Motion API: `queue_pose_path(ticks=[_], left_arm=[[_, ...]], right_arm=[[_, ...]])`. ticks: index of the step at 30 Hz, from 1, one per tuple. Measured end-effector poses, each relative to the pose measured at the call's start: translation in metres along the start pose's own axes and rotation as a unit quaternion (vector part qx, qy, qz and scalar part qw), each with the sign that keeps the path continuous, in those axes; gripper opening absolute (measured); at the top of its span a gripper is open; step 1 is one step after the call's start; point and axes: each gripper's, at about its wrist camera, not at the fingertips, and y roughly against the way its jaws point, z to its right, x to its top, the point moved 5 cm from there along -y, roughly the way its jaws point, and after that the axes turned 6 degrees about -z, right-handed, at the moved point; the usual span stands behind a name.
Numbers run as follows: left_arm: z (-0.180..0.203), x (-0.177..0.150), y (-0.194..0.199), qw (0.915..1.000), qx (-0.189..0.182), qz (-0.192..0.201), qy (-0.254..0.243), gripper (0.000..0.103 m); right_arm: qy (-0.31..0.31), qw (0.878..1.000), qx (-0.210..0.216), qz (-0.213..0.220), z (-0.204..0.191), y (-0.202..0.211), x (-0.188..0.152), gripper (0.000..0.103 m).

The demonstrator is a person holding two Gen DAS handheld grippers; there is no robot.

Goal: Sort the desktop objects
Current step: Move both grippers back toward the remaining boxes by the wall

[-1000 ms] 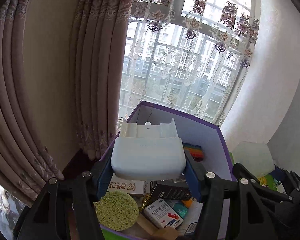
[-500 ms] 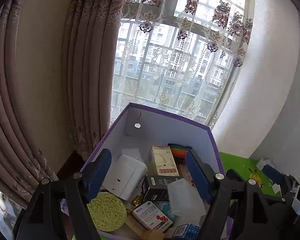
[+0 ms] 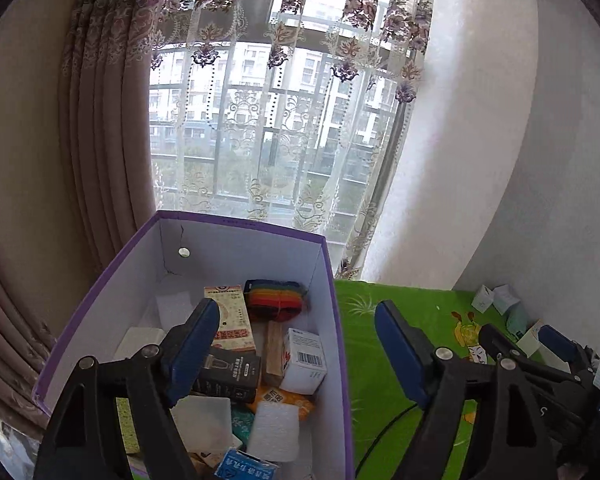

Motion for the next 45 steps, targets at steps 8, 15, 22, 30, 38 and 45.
queue_pose_path(ticks=[8,15,22,30,38,45], left_arm=[[0.069,-0.004,-0.021,0.9981,-0.035,-0.018,-0.048,0.082],[0.139,-0.011,-0.056,0.9897,-0.096,-0.041,-0.099,0.083],[0.219,-0.022,-0.108,0.9745,-0.152,-0.067,-0.151,0.083],[0.293,-0.029,-0.176,0.9527,-0.201,-0.089,-0.21,0.083],[0.339,-0.027,-0.24,0.9342,-0.24,-0.122,-0.234,0.083],[0.373,-0.038,-0.282,0.9182,-0.239,-0.142,-0.282,0.083]], right_arm=[[-0.09,0.993,-0.073,-0.02,0.089,-0.021,-0.009,0.102],[-0.179,0.974,-0.131,-0.05,0.166,-0.05,-0.027,0.102],[-0.238,0.949,-0.195,-0.073,0.228,-0.078,-0.036,0.102],[-0.275,0.926,-0.239,-0.094,0.27,-0.12,-0.024,0.102],[-0.288,0.912,-0.269,-0.117,0.286,-0.154,-0.014,0.102],[-0.305,0.891,-0.309,-0.13,0.292,-0.173,-0.013,0.102]])
